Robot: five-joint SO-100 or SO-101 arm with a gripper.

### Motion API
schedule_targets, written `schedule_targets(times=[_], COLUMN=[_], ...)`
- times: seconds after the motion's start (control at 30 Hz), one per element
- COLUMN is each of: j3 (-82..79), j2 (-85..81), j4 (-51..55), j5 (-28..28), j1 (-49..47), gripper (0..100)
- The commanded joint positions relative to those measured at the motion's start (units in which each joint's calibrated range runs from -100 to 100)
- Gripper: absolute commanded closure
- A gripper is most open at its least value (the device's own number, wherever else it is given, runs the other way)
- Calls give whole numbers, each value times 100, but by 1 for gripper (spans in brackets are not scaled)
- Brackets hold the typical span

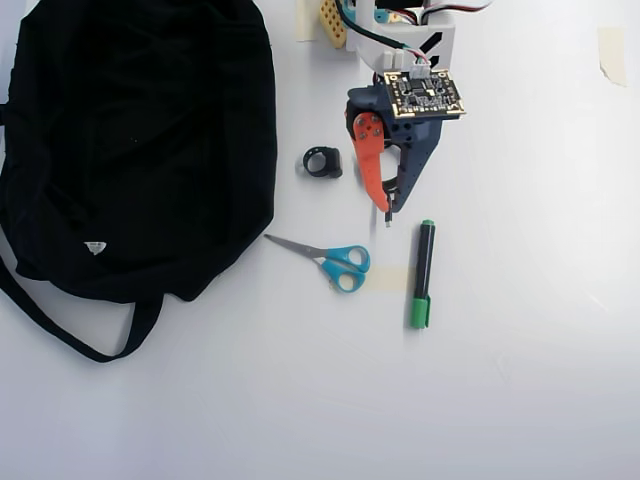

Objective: Put the cable into the black bag

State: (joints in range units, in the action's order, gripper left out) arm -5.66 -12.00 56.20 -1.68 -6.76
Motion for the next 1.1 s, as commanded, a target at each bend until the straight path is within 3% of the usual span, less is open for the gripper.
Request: schedule_targets(times=[0.0, 0.43, 1.07], j3=[126, 135, 135], j2=[-319, -352, -427], j4=[547, 2545, 3208], j5=[-26, -10, -20], j1=[-27, -341, -558], gripper=[97, 97, 98])
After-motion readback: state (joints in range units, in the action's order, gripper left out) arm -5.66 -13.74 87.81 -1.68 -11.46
